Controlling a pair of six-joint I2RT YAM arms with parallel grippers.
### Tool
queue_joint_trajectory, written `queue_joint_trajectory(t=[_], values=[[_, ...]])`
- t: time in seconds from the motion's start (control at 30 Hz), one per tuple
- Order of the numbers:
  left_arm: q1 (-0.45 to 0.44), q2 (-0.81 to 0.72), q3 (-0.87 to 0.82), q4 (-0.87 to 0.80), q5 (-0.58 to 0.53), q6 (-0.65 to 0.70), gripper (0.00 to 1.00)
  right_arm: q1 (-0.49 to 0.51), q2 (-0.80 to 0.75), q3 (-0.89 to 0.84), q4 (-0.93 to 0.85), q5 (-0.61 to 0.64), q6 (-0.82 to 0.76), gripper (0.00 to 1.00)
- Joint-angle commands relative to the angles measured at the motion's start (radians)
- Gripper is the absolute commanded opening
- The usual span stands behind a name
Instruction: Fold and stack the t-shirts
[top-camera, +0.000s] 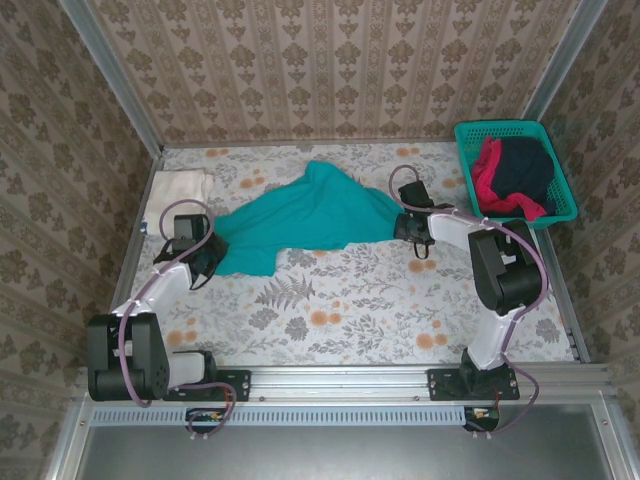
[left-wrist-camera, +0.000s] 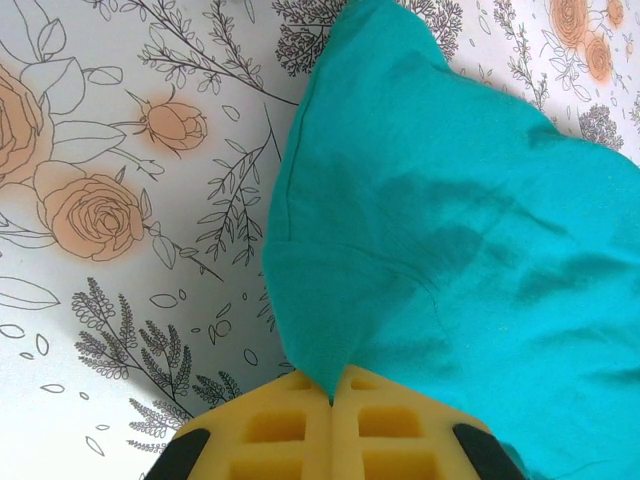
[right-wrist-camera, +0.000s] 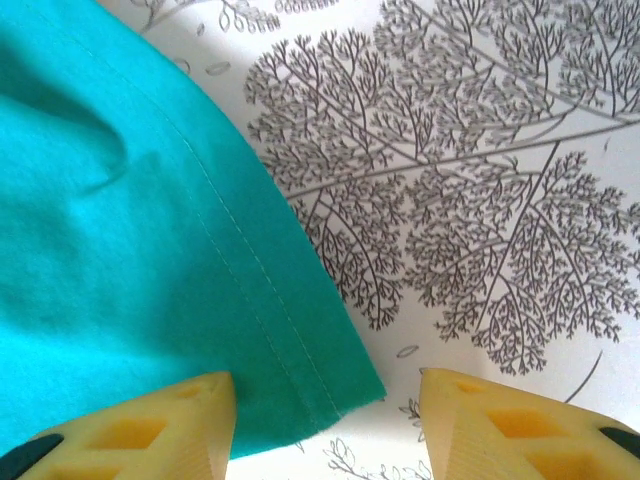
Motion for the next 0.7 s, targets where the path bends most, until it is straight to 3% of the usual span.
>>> queue_joint_trajectory(t=[0.0,0.3,0.33,0.47,0.67], values=[[0.006,-0.018,-0.017,0.001,-0.006,0.024,0.00,0.006,0.041,0.046,-0.043,0.021,-0.024,0.52],[0.007,-0.014,-0.023,0.008,0.008,0.024,0.00,0.012,0.082,0.080,-0.081,-0.009,-0.038,0.40],[0.006,-0.012,-0.022,0.011,0.011,0.024,0.00,0.012,0.085,0.084,-0.091,-0.009,-0.040,0.36],[0.006,-0.015,-0.021,0.025,0.020,0.030,0.00,0.011,0.061,0.070,-0.086,-0.013,-0.036,0.00],[0.007,-0.069,-0.006,0.023,0.018,0.026,0.00,0.006,-0.104,0.024,-0.037,-0.035,-0.019,0.00]])
